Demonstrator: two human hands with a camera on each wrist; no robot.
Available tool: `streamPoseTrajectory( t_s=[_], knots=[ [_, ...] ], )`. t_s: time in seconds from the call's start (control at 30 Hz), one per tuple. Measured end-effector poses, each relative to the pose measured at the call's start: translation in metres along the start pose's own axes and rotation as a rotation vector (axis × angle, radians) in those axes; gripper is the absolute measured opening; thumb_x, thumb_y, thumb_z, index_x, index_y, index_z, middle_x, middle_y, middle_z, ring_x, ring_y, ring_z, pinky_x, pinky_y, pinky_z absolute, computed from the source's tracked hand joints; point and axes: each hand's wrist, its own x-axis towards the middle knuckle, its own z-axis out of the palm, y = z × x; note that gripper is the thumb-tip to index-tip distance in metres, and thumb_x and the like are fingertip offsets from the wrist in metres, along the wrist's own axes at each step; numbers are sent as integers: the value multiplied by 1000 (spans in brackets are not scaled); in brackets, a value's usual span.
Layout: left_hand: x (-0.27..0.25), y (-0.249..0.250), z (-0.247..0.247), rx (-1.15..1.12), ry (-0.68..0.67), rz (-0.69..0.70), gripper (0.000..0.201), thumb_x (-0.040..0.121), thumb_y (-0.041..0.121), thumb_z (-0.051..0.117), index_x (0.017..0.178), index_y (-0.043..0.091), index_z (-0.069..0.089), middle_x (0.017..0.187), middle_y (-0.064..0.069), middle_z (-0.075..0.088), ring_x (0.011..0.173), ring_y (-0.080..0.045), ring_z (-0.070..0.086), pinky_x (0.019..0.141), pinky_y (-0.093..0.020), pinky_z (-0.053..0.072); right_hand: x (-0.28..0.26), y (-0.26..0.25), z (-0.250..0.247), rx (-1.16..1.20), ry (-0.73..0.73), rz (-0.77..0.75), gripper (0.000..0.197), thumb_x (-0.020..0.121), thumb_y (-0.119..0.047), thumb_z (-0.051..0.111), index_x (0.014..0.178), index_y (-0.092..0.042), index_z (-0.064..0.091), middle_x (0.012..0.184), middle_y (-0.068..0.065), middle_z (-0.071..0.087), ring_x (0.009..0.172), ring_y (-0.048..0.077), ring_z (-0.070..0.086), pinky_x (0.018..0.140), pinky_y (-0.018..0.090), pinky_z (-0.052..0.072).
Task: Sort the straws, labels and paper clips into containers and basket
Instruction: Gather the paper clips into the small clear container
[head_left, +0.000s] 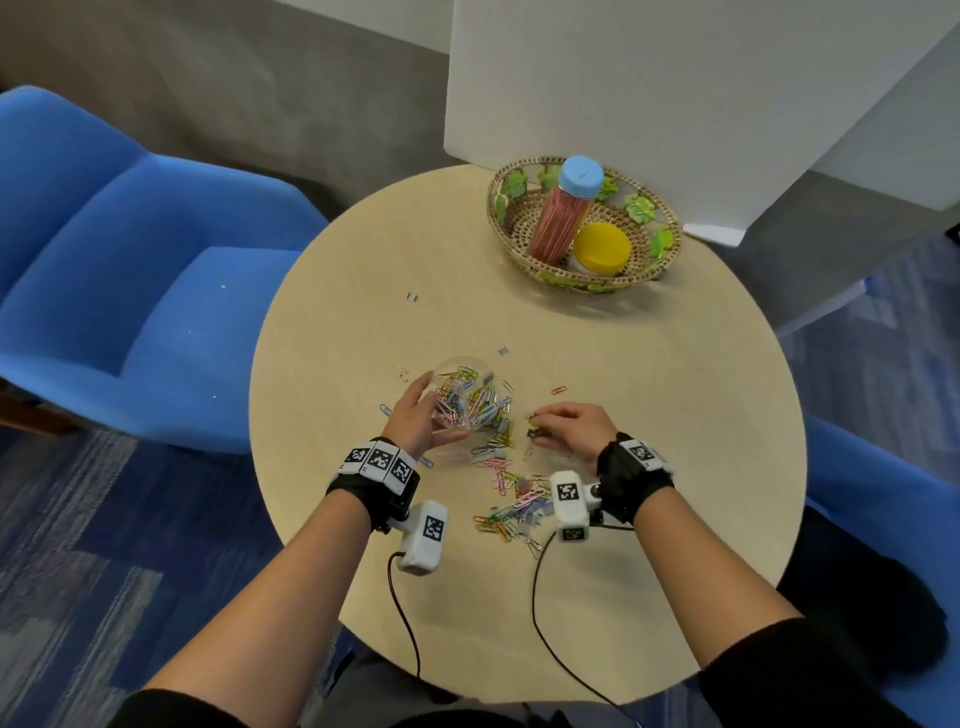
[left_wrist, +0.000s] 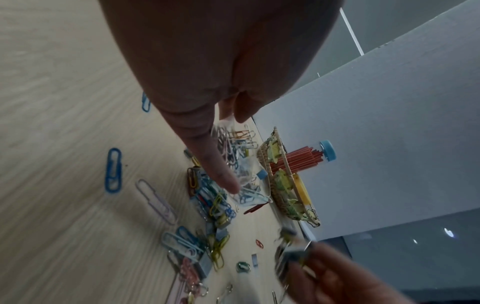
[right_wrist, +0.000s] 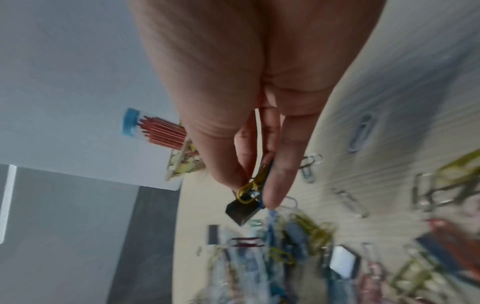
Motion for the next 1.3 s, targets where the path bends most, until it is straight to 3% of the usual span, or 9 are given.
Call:
streamPoseTrajectory(
  t_s=[0.2, 0.43, 0.57, 0.67, 0.83, 0.93, 1.07, 1.17, 1.3],
  knots=[
    [-5, -5, 16, 6, -20, -23, 39, 107, 12, 39, 145, 16, 44, 145, -24, 47, 122, -47, 56, 59, -33, 62, -2, -34, 20, -122, 2, -224, 10, 79, 2, 77, 83, -6, 74, 85, 12, 72, 73, 21, 73, 73, 35, 62],
    [-9, -2, 23, -27, -34, -34, 36, 106, 16, 43, 142, 15, 48, 141, -24, 51, 121, -46, 57, 60, -35, 62, -3, -41, 28, -355, 114, -388, 5, 88, -14, 73, 90, -13, 76, 78, -2, 70, 58, 15, 70, 59, 31, 61],
    [-9, -2, 22, -30, -48, -14, 33, 107, 15, 41, 139, 16, 49, 144, -24, 47, 122, -47, 55, 61, -34, 62, 4, -28, 20, -328, 26, -121, 26, 91, -23, 69, 116, -15, 66, 96, 9, 68, 82, 24, 72, 79, 36, 61],
    [-9, -3, 22, -11, -56, 11, 33, 106, 12, 41, 138, 16, 49, 144, -24, 47, 123, -47, 54, 59, -31, 61, 1, -21, 22, -100, -107, 26, 24, 89, -12, 72, 111, -7, 64, 94, 18, 73, 85, 28, 72, 87, 38, 59],
    [-10, -2, 21, 20, -43, 4, 35, 106, 13, 40, 140, 17, 48, 145, -23, 46, 123, -48, 53, 58, -31, 61, 2, -31, 18, -110, 23, -134, 12, 75, 6, 80, 79, -3, 74, 77, 17, 73, 72, 28, 73, 77, 33, 60],
    [-12, 0, 21, 28, -71, 5, 34, 107, 13, 39, 139, 18, 47, 143, -23, 48, 120, -45, 56, 58, -31, 61, 3, -42, 23, -205, -41, -257, 11, 74, 1, 82, 81, -5, 77, 78, 14, 75, 74, 26, 74, 76, 31, 60],
    [-15, 3, 23, 17, -125, 6, 34, 106, 14, 42, 140, 15, 50, 138, -22, 54, 105, -36, 63, 61, -31, 61, 5, -53, 34, -656, -2, -481, 9, 77, -11, 81, 82, -18, 79, 77, -5, 74, 71, 9, 70, 71, 18, 56],
    [-13, 4, 21, -6, -97, -2, 35, 107, 15, 41, 141, 15, 48, 141, -22, 52, 116, -43, 60, 60, -32, 61, 8, -57, 30, -632, 52, -521, 9, 80, -19, 79, 88, -23, 78, 89, -14, 70, 74, 6, 68, 68, 12, 51],
    [-8, 6, 16, -31, -63, -4, 28, 106, 12, 40, 132, 20, 50, 143, -23, 49, 123, -46, 55, 62, -35, 62, 21, -47, 9, -487, 172, -422, 5, 85, -19, 74, 87, -23, 76, 86, -5, 74, 75, 14, 71, 75, 34, 61]
  ],
)
